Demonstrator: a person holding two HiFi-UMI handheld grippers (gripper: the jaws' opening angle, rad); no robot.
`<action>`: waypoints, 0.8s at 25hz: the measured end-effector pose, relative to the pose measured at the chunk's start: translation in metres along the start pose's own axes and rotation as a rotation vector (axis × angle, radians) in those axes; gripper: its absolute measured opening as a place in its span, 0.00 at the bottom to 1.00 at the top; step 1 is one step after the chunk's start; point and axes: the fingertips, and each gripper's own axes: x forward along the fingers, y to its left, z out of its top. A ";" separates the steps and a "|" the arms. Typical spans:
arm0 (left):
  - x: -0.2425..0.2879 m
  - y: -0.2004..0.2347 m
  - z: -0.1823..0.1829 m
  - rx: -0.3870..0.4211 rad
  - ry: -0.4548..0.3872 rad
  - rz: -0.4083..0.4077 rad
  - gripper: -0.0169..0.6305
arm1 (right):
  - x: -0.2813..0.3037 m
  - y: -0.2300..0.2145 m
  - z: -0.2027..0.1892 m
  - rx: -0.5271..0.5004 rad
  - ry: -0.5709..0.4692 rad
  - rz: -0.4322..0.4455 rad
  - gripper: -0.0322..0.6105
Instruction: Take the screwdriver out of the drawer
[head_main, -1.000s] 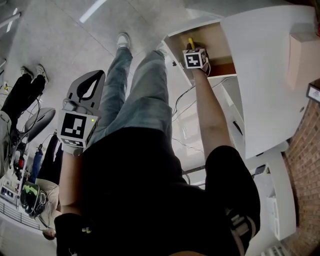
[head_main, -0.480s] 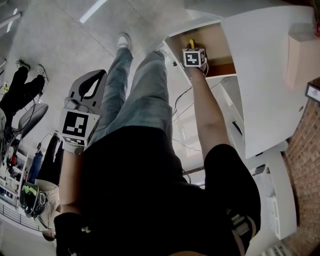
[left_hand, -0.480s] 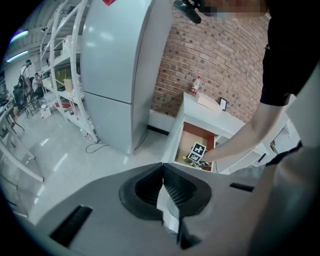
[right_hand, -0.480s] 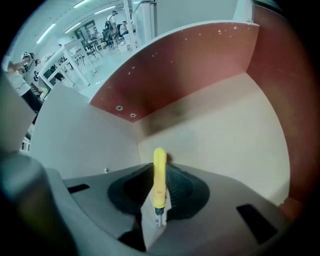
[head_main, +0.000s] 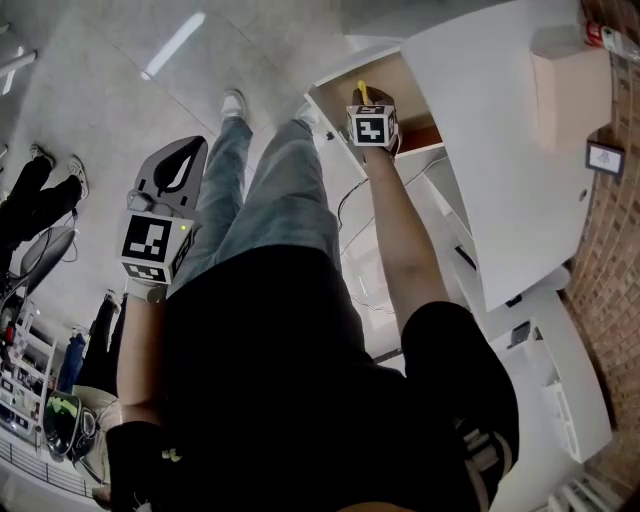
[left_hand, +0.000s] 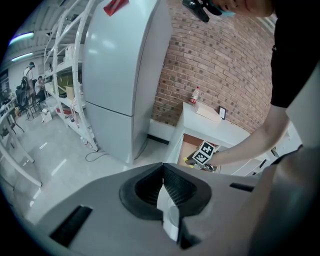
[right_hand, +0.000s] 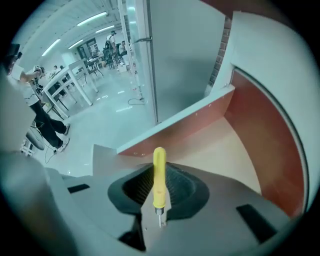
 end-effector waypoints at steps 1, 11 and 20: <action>-0.002 0.000 0.004 0.002 -0.010 0.000 0.03 | -0.009 0.002 0.006 -0.003 -0.019 -0.001 0.17; -0.018 0.000 0.050 -0.029 -0.153 0.005 0.03 | -0.108 0.024 0.071 0.019 -0.227 0.024 0.17; -0.038 0.013 0.095 0.001 -0.260 0.048 0.03 | -0.218 0.047 0.159 -0.030 -0.488 0.089 0.17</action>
